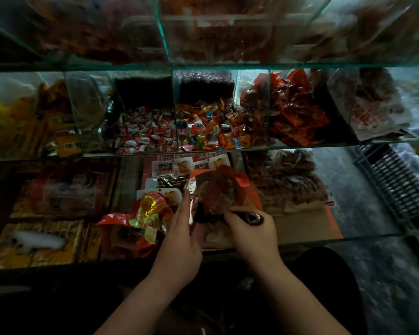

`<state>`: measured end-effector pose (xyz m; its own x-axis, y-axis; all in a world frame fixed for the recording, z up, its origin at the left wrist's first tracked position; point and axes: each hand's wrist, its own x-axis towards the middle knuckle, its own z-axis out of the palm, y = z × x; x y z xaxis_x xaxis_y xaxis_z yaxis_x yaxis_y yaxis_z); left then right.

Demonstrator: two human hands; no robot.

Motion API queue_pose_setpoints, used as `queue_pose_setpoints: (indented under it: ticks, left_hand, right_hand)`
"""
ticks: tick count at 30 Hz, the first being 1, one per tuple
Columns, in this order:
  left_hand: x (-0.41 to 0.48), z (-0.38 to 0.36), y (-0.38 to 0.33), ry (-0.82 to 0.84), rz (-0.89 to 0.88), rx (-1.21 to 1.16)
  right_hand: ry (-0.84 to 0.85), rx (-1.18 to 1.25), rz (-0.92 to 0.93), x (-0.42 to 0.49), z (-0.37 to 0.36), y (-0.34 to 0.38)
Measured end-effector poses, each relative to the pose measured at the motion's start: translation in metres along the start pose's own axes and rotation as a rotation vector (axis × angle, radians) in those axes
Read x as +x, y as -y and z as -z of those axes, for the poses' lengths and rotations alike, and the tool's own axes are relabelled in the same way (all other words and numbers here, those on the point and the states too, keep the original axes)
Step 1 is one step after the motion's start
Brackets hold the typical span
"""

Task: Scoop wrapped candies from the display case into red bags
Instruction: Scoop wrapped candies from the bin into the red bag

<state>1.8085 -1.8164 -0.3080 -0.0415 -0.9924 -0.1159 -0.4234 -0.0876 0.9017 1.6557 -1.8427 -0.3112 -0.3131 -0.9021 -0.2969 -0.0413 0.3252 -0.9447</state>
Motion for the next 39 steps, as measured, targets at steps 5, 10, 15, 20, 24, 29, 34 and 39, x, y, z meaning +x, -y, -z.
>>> queue_pose_setpoints:
  ticks: [5,10,15,20,24,29,34,39]
  left_hand:
    - [-0.001,0.001,-0.002,0.008,0.014,-0.011]
    - [-0.003,0.006,-0.005,-0.008,0.067,0.006]
    - [0.004,0.016,-0.005,-0.034,0.084,-0.048]
    - [0.006,0.017,-0.011,-0.061,0.013,-0.017]
    - [0.011,0.018,-0.009,-0.105,-0.029,0.053]
    - [0.024,0.019,-0.005,-0.100,0.053,0.116]
    - [0.030,0.020,-0.007,-0.089,0.038,0.222]
    - [0.027,0.017,-0.010,-0.090,0.013,0.313]
  right_hand:
    - [0.036,-0.046,-0.081,-0.002,-0.009,-0.005]
    - [-0.056,0.167,-0.093,0.001,0.014,0.006]
    - [-0.078,0.473,-0.175,0.000,0.044,0.020]
    - [-0.103,0.528,-0.130,-0.006,0.061,0.032]
    - [-0.111,0.577,-0.097,-0.011,0.075,0.039]
    - [-0.057,0.558,-0.019,-0.022,0.089,0.050]
    - [-0.042,0.552,0.012,-0.029,0.099,0.058]
    - [-0.085,0.539,0.012,-0.032,0.107,0.059]
